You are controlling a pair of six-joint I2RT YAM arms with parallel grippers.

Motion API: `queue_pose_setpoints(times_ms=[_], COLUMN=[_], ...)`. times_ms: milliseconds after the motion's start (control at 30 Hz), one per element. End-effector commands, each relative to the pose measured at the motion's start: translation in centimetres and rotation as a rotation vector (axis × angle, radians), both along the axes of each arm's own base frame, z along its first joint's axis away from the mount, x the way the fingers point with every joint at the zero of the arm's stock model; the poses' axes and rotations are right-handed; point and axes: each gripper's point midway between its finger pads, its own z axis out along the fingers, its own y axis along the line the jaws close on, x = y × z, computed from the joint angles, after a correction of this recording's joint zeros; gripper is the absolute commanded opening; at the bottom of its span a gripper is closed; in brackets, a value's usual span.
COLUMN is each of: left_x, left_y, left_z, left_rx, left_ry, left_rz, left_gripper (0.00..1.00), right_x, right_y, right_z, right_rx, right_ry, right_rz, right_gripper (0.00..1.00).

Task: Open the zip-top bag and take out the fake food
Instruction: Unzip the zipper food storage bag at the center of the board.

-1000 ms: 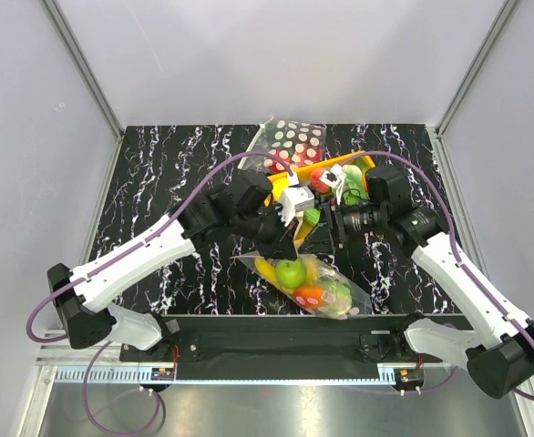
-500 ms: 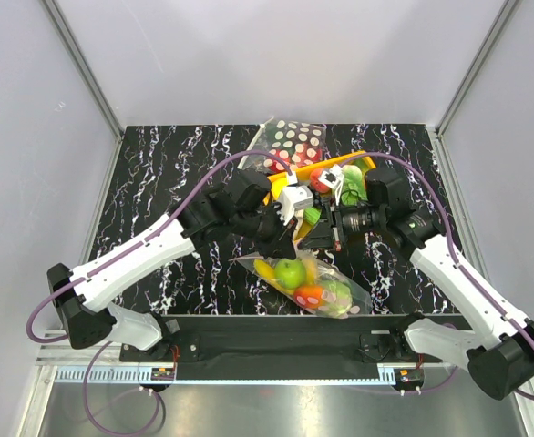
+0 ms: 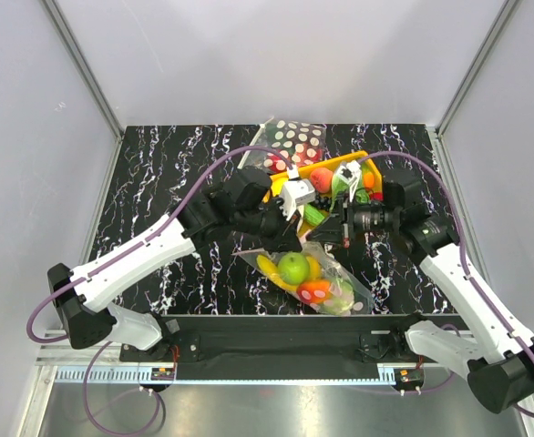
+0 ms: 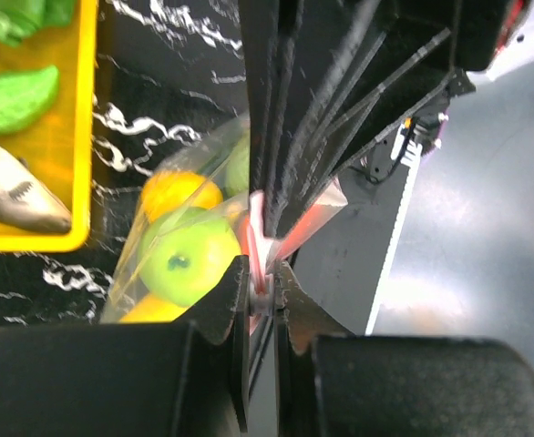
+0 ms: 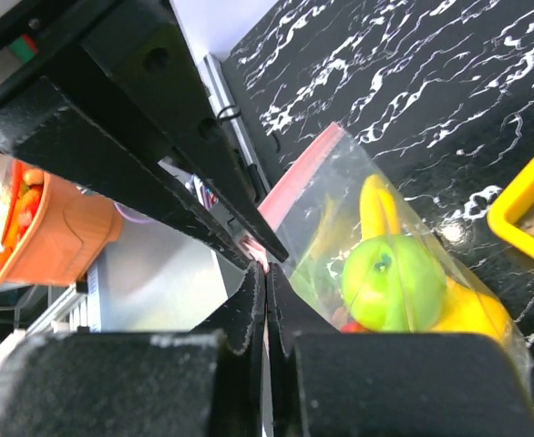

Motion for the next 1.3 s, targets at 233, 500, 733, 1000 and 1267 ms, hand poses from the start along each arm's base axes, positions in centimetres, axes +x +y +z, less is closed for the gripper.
queue_pose_setpoints(times_ms=[233, 500, 733, 1000, 1267], left_x=[-1.3, -1.4, -1.6, -1.6, -0.7], left_y=[2.2, 2.6, 2.9, 3.2, 2.0], left_z=[0.4, 0.6, 0.5, 0.7, 1.5], left_rx=[0.015, 0.016, 0.019, 0.01, -0.008], left_ry=[-0.004, -0.012, -0.011, -0.018, -0.037], left_rz=[0.008, 0.011, 0.015, 0.026, 0.022], left_gripper=[0.0, 0.0, 0.0, 0.0, 0.0], right_x=[5.5, 6.7, 7.6, 7.9, 4.2], right_y=[-4.3, -6.0, -7.7, -8.1, -4.8], right_z=[3.2, 3.5, 3.5, 4.6, 5.7], right_rx=[-0.009, -0.025, -0.055, -0.034, 0.092], right_ry=[-0.161, -0.181, -0.197, -0.189, -0.064], right_rz=[-0.149, -0.211, -0.264, -0.274, -0.095], right_gripper=[0.0, 0.0, 0.0, 0.0, 0.58])
